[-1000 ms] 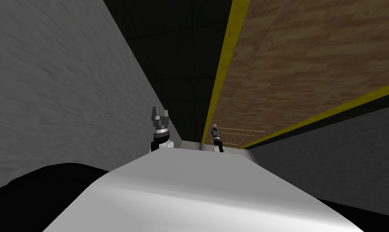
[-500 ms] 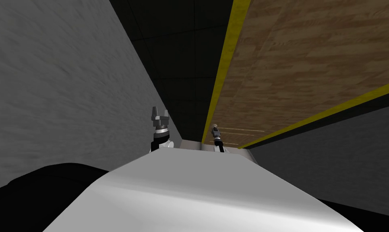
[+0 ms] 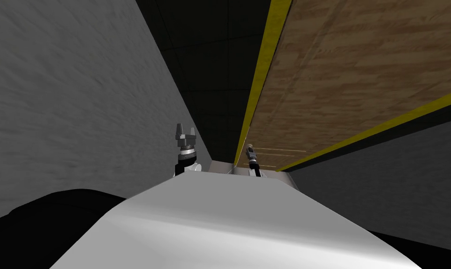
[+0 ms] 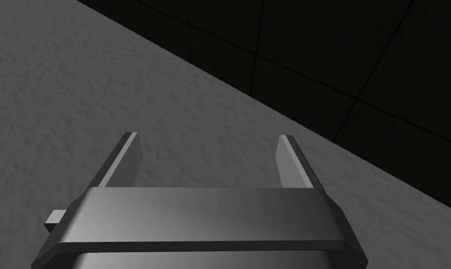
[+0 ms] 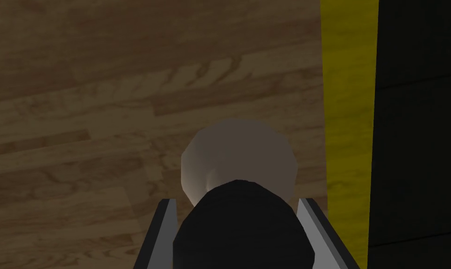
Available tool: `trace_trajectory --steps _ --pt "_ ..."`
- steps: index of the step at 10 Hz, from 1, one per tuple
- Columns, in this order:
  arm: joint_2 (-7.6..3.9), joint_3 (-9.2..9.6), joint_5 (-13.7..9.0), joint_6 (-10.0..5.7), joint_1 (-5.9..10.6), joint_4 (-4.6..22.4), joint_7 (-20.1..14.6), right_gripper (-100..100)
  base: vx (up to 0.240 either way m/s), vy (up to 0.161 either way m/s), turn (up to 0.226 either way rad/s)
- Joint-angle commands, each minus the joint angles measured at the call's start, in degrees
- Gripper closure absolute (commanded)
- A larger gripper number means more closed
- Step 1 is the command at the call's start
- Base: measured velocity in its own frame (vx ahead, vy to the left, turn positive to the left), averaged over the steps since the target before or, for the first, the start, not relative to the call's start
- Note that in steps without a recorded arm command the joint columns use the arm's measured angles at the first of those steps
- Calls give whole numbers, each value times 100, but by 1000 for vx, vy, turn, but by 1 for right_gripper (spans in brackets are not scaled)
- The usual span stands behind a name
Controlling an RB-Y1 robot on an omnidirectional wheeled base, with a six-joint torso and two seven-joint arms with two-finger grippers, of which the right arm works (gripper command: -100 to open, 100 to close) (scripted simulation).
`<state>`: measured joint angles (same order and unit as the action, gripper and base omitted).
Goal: Pull the door open
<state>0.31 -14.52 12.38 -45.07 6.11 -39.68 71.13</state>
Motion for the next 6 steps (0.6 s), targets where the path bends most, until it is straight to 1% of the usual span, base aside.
trace_trajectory --steps 1,2,4,5,6 --pt "-62 -5 -71 -5 -4 -13 -286 100 -77 -2 40" --pt "-62 -5 -71 -5 -4 -13 -348 100 -49 0 12" --pt "-113 8 -147 -12 -3 2 -688 100 -49 3 33" --pt "-113 8 -147 -12 -3 2 -732 100 -44 -2 9" --pt "-138 15 -186 -16 -3 9 -924 100 -43 -8 25"
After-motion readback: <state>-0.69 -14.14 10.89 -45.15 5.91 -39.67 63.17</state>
